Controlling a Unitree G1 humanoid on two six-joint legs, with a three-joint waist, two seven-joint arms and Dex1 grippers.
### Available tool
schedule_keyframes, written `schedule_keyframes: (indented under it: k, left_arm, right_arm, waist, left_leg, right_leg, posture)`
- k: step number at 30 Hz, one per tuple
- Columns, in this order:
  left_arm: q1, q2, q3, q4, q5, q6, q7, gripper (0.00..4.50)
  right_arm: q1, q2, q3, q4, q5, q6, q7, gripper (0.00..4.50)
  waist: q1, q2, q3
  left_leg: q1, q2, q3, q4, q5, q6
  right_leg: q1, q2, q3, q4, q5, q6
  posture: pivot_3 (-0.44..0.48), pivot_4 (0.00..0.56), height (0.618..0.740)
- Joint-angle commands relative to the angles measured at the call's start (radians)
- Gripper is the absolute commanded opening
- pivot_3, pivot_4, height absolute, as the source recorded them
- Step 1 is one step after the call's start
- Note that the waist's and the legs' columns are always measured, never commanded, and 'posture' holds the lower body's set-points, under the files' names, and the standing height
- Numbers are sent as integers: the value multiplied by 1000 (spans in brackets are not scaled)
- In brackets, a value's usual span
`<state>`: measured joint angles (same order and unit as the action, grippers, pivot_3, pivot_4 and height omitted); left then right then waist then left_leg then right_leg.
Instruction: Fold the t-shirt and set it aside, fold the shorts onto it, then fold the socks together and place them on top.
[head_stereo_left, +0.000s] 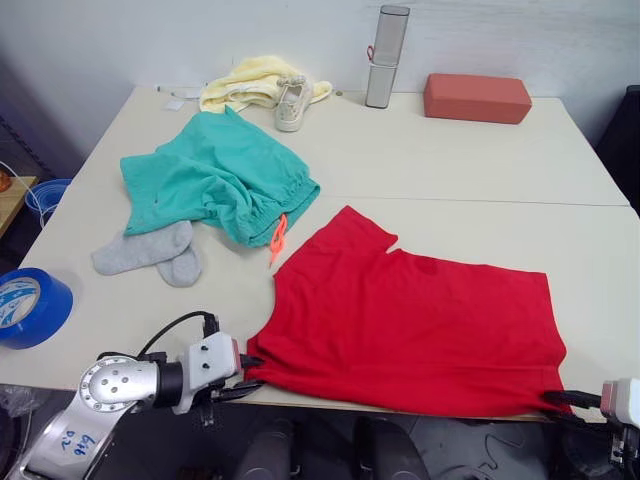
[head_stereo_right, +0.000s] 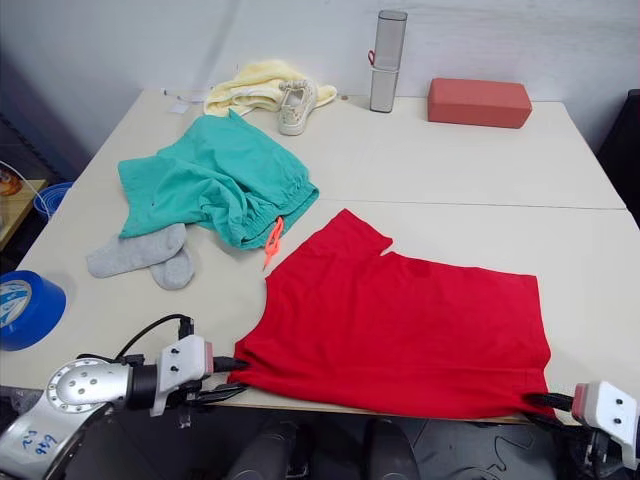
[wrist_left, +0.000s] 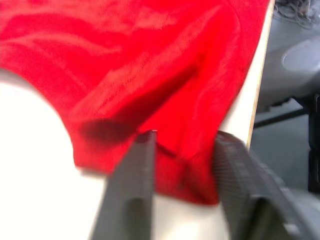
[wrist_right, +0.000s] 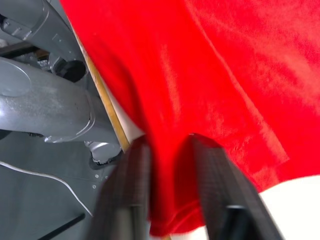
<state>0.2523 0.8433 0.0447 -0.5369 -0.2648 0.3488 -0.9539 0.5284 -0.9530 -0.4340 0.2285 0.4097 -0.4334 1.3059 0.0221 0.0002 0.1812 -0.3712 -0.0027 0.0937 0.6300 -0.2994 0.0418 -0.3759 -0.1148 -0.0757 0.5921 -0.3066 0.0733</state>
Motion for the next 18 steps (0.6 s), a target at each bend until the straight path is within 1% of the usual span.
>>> schedule_keyframes:
  k: [1,2,5,6,8,10,12,15,17,18]
  left_arm:
    - [39,55,120,13,-108,5,-108,2985]
    - [39,72,172,37,-142,16,-136,3294]
    - [27,112,258,79,-229,67,-199,4261]
    - [9,125,284,92,-273,105,-215,4497]
    - [-59,145,314,129,-347,189,-218,4497]
    - [-140,145,308,173,-377,237,-201,4497]
    - [-269,130,269,228,-403,289,-173,4497]
    - [-471,86,185,299,-415,358,-135,4497]
    - [-607,53,110,352,-397,436,-89,4497]
    - [-667,41,67,385,-372,448,-86,4497]
  right_arm:
    - [88,14,-131,-128,150,144,29,2816]
    - [134,16,-182,-170,187,201,38,3163]
    - [208,21,-275,-243,236,316,45,4210]
    - [222,23,-312,-270,268,375,38,4488]
    - [215,22,-369,-320,330,478,13,4488]
    - [190,-1,-397,-369,384,610,-31,4488]
    - [111,-27,-384,-387,402,682,-72,4488]
    - [-49,-53,-329,-363,378,725,-120,4488]
    - [-162,-75,-271,-313,336,741,-140,4488]
    - [-220,-84,-244,-283,323,756,-156,4488]
  waist:
    - [0,1,0]
    - [0,2,1]
    - [3,3,1]
    - [2,3,1]
    - [1,3,1]
    - [1,2,2]
    - [0,2,2]
    - [-1,2,2]
    - [1,2,2]
    - [1,1,3]
  left_leg:
    - [0,0,0,0,0,0]
    - [-1,0,0,-1,0,0]
    - [-1,0,-1,-1,0,-1]
    - [-1,0,-1,-1,0,-1]
    - [-1,0,-1,0,0,0]
    - [-1,0,-1,0,0,0]
    - [-1,0,-1,0,0,0]
    - [-1,0,0,1,0,-1]
    - [-1,0,0,1,1,-2]
    - [-1,0,0,1,3,-5]
  right_leg:
    - [0,0,0,0,0,0]
    - [-1,0,0,0,0,0]
    - [-1,0,-1,1,0,0]
    - [-1,0,-1,0,-3,-4]
    - [0,0,0,0,-3,-5]
    - [0,0,1,0,-3,-4]
    - [-1,0,2,0,-2,-4]
    - [-1,0,2,1,-1,-3]
    - [-2,0,1,1,8,14]
    - [-2,0,0,2,8,14]
  posture:
    - [0,150,740]
    - [0,150,740]
    - [0,150,740]
    - [0,150,740]
    - [0,150,740]
    - [0,150,740]
    - [0,150,740]
    - [0,150,740]
    - [0,150,740]
    - [0,150,740]
